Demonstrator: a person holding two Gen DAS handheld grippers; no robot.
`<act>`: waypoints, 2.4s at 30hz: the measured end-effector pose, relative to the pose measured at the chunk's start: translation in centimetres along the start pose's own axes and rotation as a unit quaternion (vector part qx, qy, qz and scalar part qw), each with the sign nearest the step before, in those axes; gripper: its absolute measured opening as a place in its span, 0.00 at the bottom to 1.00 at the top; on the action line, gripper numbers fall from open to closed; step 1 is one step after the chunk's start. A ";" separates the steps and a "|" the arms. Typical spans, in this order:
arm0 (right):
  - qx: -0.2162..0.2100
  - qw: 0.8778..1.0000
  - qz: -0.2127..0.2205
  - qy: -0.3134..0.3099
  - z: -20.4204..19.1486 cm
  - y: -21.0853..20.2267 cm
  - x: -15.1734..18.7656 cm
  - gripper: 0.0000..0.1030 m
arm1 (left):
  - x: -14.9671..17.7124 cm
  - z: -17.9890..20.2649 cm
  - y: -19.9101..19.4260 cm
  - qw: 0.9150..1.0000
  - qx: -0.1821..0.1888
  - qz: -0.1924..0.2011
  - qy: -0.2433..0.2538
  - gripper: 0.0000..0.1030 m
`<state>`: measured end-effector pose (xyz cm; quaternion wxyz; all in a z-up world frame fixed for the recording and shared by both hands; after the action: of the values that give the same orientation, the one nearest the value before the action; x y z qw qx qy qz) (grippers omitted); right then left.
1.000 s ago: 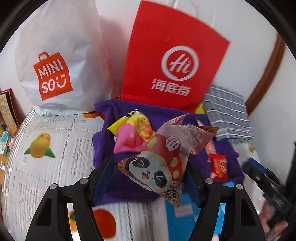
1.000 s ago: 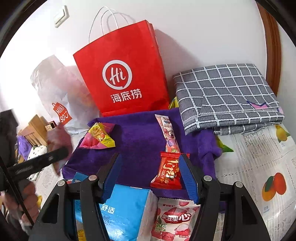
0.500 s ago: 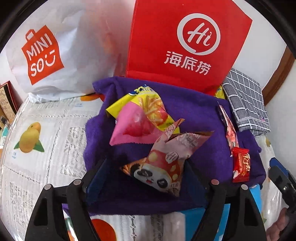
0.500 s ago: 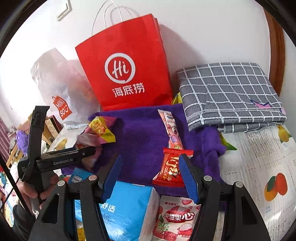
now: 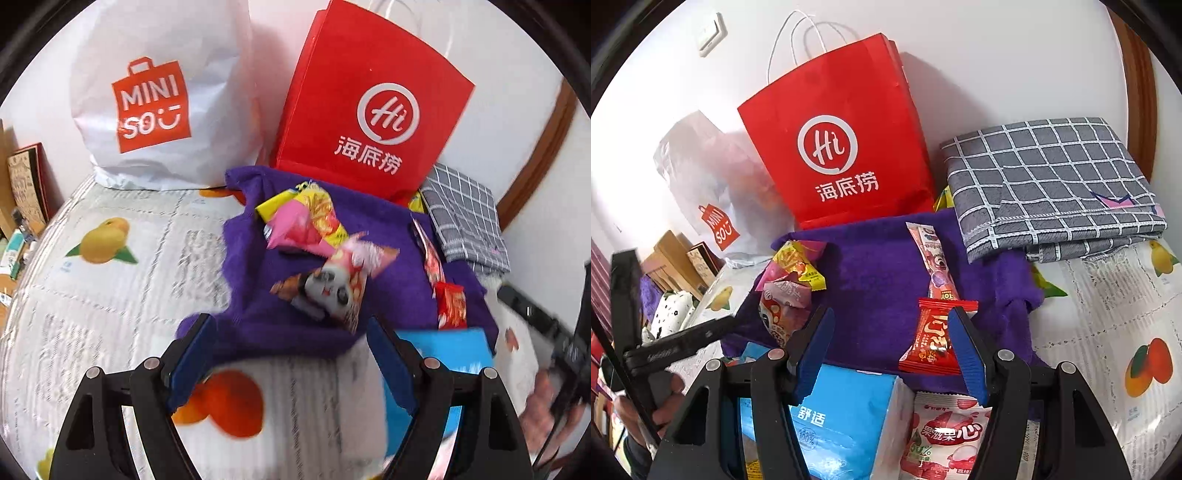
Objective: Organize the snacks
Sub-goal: 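Move the right tool down to the pink-white lychee candy bag and grasp it, then lift the lychee bag with the right tool while the left tool grasps the yellow chip bag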
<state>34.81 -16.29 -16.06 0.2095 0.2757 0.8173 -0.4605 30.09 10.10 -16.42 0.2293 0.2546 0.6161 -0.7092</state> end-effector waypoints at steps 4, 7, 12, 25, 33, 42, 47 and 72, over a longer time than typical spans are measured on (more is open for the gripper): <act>-0.004 1.000 0.012 -0.008 -0.3 -0.2 0.2 0.62 | 2.2 -0.7 -0.7 1.000 -0.005 0.008 0.004 0.80; 0.000 1.000 0.018 -0.020 -0.5 -0.4 0.3 0.62 | 3.5 -1.6 -1.0 1.000 0.007 0.001 -0.012 0.80; 0.030 0.996 0.030 -0.078 -1.2 -1.6 0.9 0.52 | 4.0 -2.0 -1.8 1.000 -0.014 0.017 -0.007 0.79; 0.059 0.998 -0.026 -0.023 5.1 -2.6 5.9 0.51 | 4.5 -1.4 -2.0 1.000 0.015 0.015 -0.014 0.79; 0.064 0.995 -0.073 0.013 6.9 0.6 6.7 0.33 | 4.5 -2.3 -1.9 1.000 -0.002 0.013 -0.027 0.79; 0.059 0.995 -0.080 0.017 8.7 -3.2 8.5 0.12 | 4.5 -2.7 -2.3 0.999 0.014 0.016 -0.042 0.79; 0.100 0.992 -0.077 -0.004 9.3 -5.1 9.2 0.12 | 4.4 -2.6 -2.5 0.999 0.019 0.018 -0.044 0.79; 0.145 0.983 -0.062 -0.092 5.1 -0.2 9.6 0.54 | 4.4 -3.3 -2.5 0.997 0.034 0.014 -0.063 0.79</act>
<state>27.85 -18.34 -24.15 0.2123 0.2085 0.7344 -0.6100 25.41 13.68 -17.69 0.2687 0.2260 0.5725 -0.7410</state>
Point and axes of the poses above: each gripper's, at about its wrist camera, not at the fingertips, and y roughly the way its jaws point, z to its right, x to its underside, the point moved 3 cm from there along y, roughly the way its jaws point, and after that the axes turned 13 degrees about y, right-handed, at the moved point
